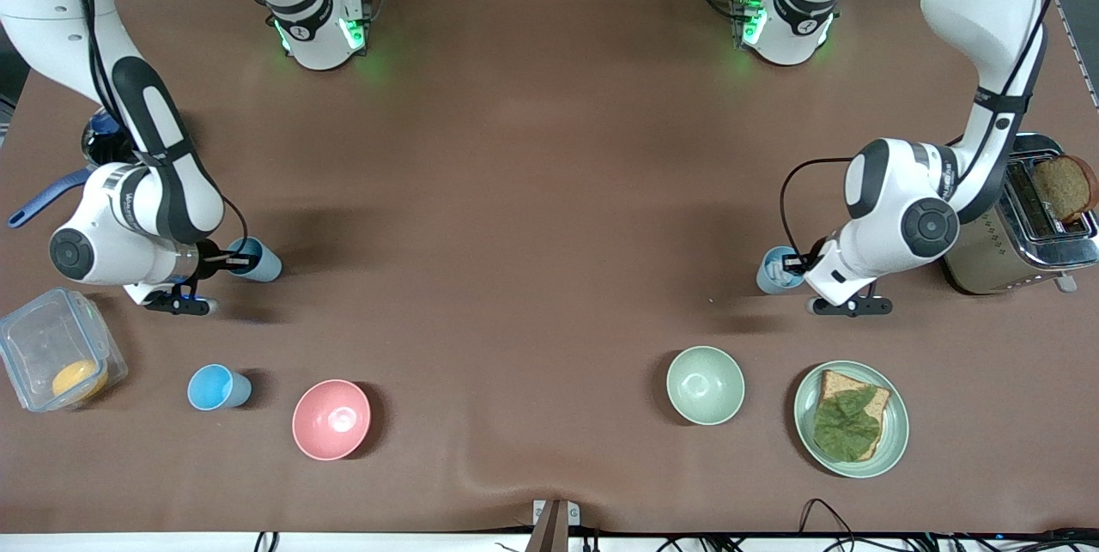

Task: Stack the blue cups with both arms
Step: 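Carry the blue cup with the left gripper toward the table middle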

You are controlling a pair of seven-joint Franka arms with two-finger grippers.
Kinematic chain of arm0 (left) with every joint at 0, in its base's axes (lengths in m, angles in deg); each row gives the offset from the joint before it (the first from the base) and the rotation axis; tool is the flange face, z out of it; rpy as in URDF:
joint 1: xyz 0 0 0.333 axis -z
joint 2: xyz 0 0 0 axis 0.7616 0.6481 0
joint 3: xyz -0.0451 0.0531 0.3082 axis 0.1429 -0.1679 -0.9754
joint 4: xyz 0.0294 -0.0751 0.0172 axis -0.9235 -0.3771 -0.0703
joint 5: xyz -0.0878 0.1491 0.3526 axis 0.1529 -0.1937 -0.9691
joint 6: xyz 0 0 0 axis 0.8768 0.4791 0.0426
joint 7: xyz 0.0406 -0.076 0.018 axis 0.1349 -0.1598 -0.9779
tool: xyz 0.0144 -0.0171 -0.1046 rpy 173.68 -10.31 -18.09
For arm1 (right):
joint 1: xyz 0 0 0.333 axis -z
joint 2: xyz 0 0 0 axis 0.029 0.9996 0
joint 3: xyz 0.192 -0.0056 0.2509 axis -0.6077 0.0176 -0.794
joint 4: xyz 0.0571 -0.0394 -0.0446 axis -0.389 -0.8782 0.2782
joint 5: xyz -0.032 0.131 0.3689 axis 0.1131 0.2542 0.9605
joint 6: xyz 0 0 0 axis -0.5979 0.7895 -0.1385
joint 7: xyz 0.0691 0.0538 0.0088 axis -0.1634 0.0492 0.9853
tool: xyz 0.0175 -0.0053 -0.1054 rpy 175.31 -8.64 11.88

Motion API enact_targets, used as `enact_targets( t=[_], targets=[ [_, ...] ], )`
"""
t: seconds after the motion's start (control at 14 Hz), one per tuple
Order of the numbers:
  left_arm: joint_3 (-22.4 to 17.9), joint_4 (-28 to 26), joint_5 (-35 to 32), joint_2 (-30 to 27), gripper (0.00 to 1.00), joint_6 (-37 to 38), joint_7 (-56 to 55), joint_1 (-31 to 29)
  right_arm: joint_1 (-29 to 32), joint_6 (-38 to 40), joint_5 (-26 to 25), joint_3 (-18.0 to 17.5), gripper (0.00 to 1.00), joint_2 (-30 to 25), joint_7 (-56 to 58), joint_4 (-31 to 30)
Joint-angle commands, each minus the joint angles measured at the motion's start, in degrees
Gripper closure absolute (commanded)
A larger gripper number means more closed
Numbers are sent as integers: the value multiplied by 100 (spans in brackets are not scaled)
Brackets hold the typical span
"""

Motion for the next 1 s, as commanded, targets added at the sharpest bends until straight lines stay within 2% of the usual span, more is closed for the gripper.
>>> enact_targets(
  t=[0.0,0.14,0.29,0.5,0.93],
  targets=[
    [610,-41,188,-329,100,212,-732,-1,22,-55,95,-29,100,-103,-32,-119],
    [1191,38,188,-286,100,204,-1541,42,22,-38,86,-29,100,-129,-32,-119],
    [1596,161,188,-215,100,177,-2262,199,22,-20,86,-29,100,-199,-23,-119],
    [1616,380,83,12,100,116,-3457,1156,13,190,86,-29,100,-462,-23,-110],
    [1606,899,-93,786,100,-481,-4795,2072,-284,490,86,-29,100,-1043,-32,-110]
  ],
)
